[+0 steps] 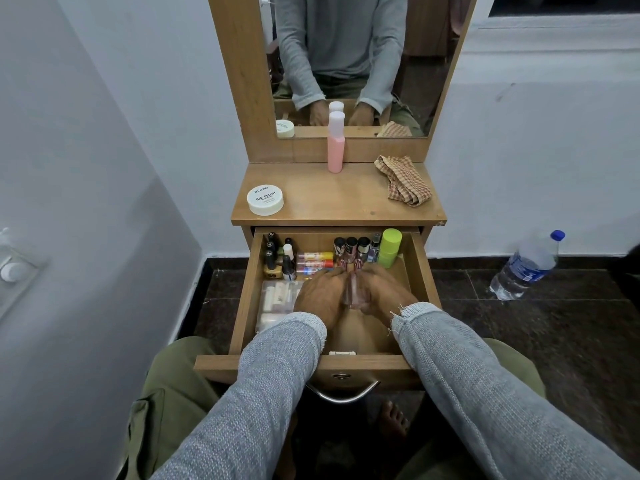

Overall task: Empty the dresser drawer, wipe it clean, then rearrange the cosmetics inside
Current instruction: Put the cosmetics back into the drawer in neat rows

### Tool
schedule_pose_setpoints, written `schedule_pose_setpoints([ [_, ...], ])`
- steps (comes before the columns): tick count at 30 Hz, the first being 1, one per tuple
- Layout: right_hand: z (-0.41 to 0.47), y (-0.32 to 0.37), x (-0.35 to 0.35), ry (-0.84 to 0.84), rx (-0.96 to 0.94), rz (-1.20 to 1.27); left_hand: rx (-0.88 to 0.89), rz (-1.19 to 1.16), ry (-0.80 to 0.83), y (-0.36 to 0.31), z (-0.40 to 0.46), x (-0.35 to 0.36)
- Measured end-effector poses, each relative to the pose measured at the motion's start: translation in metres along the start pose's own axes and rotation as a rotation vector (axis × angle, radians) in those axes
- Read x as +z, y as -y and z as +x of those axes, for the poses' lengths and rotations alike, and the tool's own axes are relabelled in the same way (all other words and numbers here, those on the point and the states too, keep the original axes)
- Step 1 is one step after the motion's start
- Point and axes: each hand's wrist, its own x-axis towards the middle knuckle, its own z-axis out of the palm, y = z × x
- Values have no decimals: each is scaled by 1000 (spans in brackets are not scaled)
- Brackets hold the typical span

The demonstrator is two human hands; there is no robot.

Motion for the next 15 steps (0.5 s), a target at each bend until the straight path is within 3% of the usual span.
schedule_pose_setpoints([
  [6,-9,6,-8,9,-29,-67,6,-45,0,0,-2,-3],
  [9,-15,9,-12,-122,-40,-142,-10,-151,-74,0,-6,-11],
  [15,-6,19,-29,-456,-117,-80,-39,-310,-398,-7,9,-56],
])
